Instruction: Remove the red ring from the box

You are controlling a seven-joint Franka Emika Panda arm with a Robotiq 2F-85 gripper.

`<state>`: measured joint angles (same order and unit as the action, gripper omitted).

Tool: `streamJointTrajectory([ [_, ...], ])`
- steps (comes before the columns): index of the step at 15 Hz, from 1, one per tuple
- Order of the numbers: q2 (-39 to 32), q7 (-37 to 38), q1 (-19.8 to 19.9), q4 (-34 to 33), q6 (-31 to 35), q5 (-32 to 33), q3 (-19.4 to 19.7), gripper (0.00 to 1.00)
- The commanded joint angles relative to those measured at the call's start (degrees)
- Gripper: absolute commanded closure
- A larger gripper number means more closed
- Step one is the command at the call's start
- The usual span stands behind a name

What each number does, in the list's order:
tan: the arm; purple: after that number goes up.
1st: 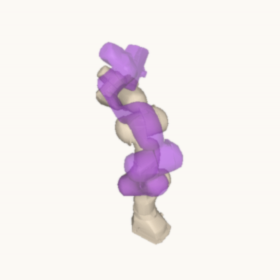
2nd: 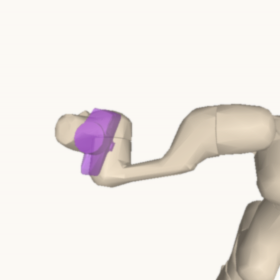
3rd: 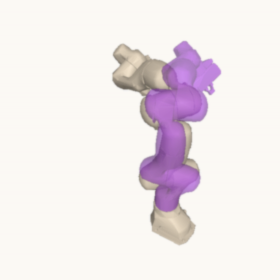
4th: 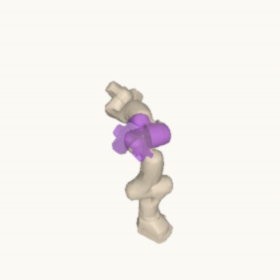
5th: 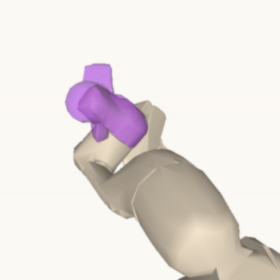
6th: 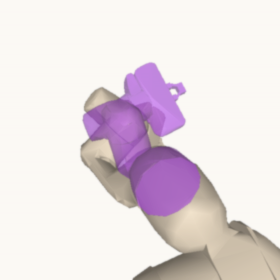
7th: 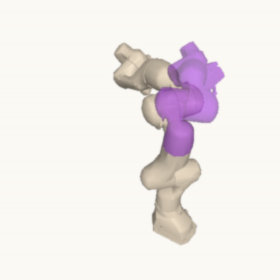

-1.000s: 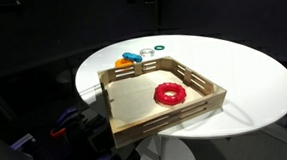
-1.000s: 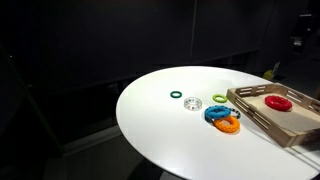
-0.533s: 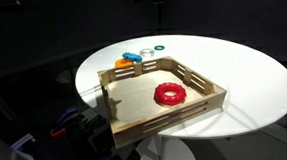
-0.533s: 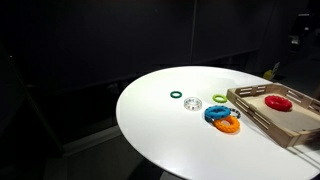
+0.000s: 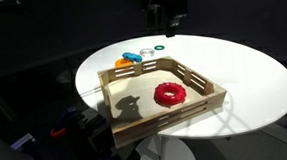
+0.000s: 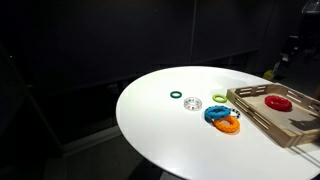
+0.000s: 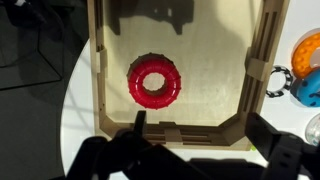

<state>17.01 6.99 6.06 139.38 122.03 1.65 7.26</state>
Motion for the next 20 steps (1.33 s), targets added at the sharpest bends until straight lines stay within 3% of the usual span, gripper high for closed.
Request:
streamJointTrajectory([
  [1,-2.78,-1.36,0.45,2.32,3.91,-0.73,-0.21,0.0],
  [11,-11.37,1.37,1.81,7.5,16.2,3.02,-0.09,0.0],
  [20,-16.89,2.48,2.11,6.98,20.87,4.27,0.25,0.0],
])
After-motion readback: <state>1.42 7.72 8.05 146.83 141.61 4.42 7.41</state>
